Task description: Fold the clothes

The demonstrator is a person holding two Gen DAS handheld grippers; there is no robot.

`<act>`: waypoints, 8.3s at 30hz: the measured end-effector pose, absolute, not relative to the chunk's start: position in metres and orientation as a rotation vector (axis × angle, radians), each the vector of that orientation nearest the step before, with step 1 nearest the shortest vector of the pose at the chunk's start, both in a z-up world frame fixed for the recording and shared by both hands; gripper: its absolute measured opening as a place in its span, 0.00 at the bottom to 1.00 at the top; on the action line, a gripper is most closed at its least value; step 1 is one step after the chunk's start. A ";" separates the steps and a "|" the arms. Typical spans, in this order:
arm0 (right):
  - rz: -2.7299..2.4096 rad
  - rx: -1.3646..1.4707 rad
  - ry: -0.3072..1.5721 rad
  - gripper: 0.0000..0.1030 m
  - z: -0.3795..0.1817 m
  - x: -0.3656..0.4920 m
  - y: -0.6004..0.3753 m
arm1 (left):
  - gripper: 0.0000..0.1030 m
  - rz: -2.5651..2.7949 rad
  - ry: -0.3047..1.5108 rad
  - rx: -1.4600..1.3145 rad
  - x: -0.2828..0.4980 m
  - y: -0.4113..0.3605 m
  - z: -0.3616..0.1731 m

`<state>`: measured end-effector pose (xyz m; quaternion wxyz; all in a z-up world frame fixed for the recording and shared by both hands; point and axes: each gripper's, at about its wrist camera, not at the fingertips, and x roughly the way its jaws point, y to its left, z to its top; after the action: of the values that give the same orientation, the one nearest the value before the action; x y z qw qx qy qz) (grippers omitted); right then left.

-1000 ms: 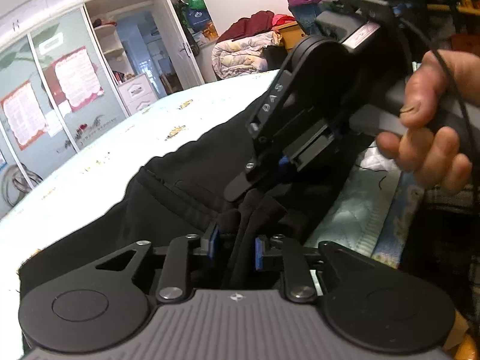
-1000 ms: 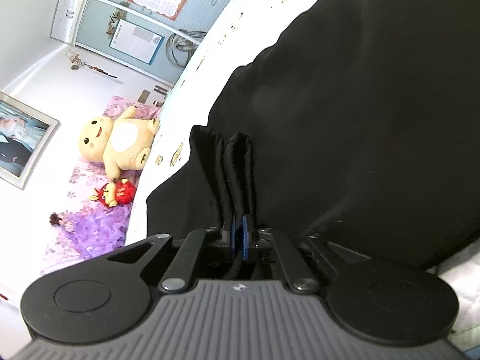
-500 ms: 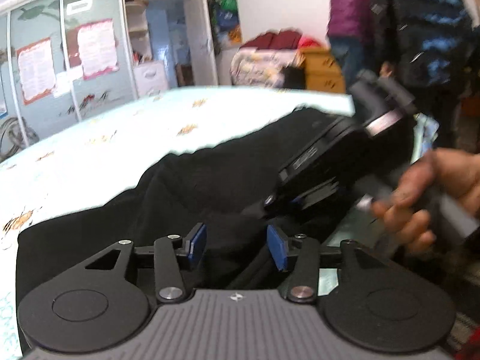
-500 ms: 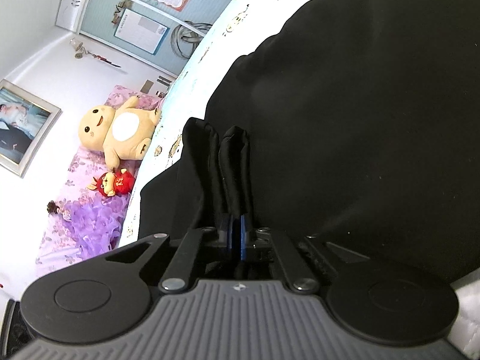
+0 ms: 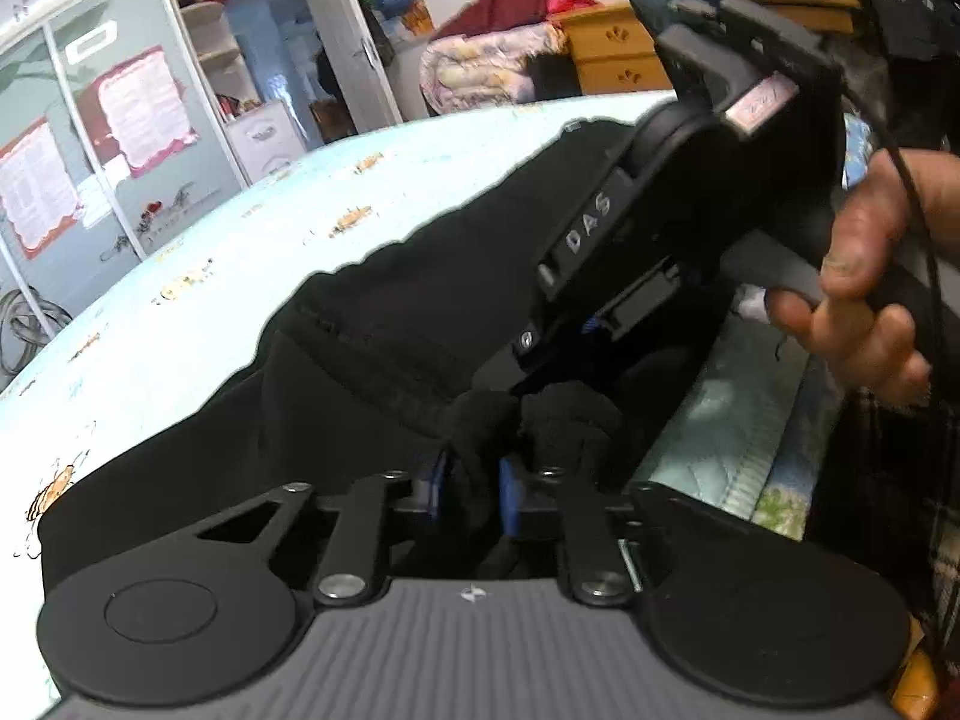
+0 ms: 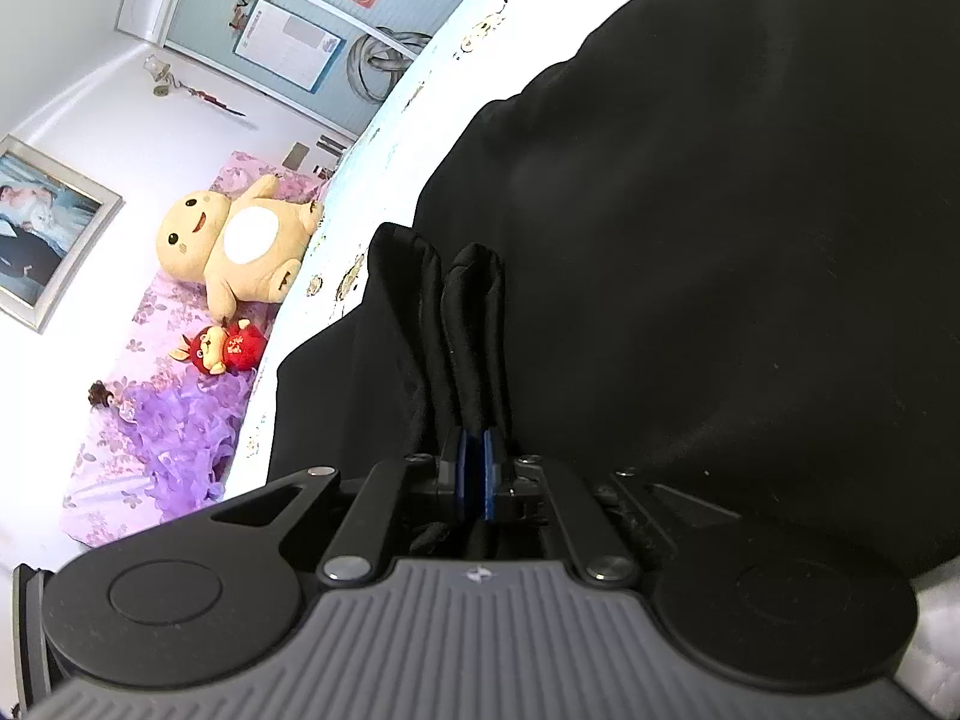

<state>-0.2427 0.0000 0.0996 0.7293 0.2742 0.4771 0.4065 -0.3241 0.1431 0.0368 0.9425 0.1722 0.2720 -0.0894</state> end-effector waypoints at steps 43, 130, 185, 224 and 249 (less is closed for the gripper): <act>0.999 0.475 1.039 0.00 0.100 -0.225 0.031 | 0.17 0.203 0.532 -0.240 -0.390 0.281 0.041; 1.206 -0.023 0.658 0.06 0.187 -0.355 0.093 | 0.33 0.172 0.608 0.029 -0.425 0.291 0.077; 1.007 0.298 0.856 0.51 0.118 -0.250 0.079 | 0.77 0.280 0.700 -0.179 -0.304 0.325 0.026; 0.795 0.649 0.876 0.00 0.096 -0.166 0.110 | 0.28 0.275 0.504 -0.563 -0.268 0.368 -0.001; 0.850 0.870 0.900 0.00 0.057 -0.146 0.085 | 0.20 0.313 0.359 -0.485 -0.291 0.324 0.060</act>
<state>-0.1459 0.0847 0.0570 0.7271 0.3948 0.4084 0.3856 -0.2914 0.3243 0.0604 0.9428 -0.2378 0.1763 0.1533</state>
